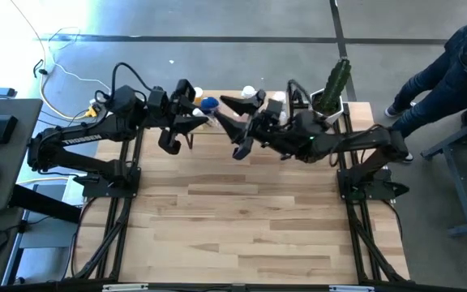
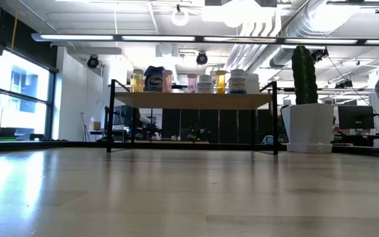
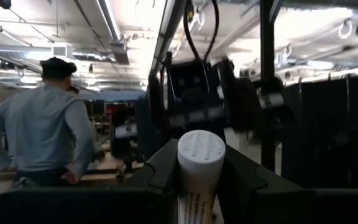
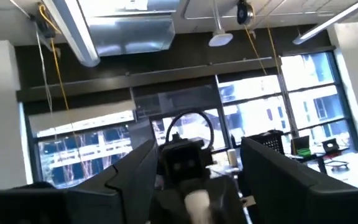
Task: Pick and place medicine bottles onto shelf by color
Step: Put the white yellow pill bottle on the shelf
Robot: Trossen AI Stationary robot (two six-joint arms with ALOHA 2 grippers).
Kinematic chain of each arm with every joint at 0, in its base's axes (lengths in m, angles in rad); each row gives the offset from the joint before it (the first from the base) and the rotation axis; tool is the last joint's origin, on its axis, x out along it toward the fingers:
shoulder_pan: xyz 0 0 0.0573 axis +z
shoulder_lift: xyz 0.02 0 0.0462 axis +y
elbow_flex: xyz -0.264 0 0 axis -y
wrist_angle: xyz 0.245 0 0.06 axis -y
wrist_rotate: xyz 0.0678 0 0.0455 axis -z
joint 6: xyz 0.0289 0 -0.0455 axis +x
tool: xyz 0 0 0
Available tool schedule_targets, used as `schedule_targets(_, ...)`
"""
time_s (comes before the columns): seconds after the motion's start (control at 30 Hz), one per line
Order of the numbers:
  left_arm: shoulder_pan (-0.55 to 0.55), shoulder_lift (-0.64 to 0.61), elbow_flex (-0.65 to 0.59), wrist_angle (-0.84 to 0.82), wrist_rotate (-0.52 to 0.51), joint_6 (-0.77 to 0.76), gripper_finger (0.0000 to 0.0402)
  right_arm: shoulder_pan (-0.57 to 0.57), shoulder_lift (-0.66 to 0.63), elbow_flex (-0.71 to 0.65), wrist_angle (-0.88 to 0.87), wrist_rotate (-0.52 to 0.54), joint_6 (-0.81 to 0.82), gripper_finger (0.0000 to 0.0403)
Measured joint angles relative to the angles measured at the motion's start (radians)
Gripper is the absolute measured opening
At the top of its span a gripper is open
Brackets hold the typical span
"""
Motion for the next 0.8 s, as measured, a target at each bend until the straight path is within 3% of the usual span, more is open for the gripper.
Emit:
schedule_targets(0.37, 0.0, 0.0, 0.0, -0.179, -0.032, 0.153, 0.0072, -0.003, -0.182, 0.0, -0.334, 0.046, -0.039, 0.0223)
schedule_targets(0.8, 0.0, 0.0, 0.0, -0.432, -0.192, 0.247, 0.0072, -0.003, -0.392, 0.0, -0.558, 0.047, -0.084, 0.0223)
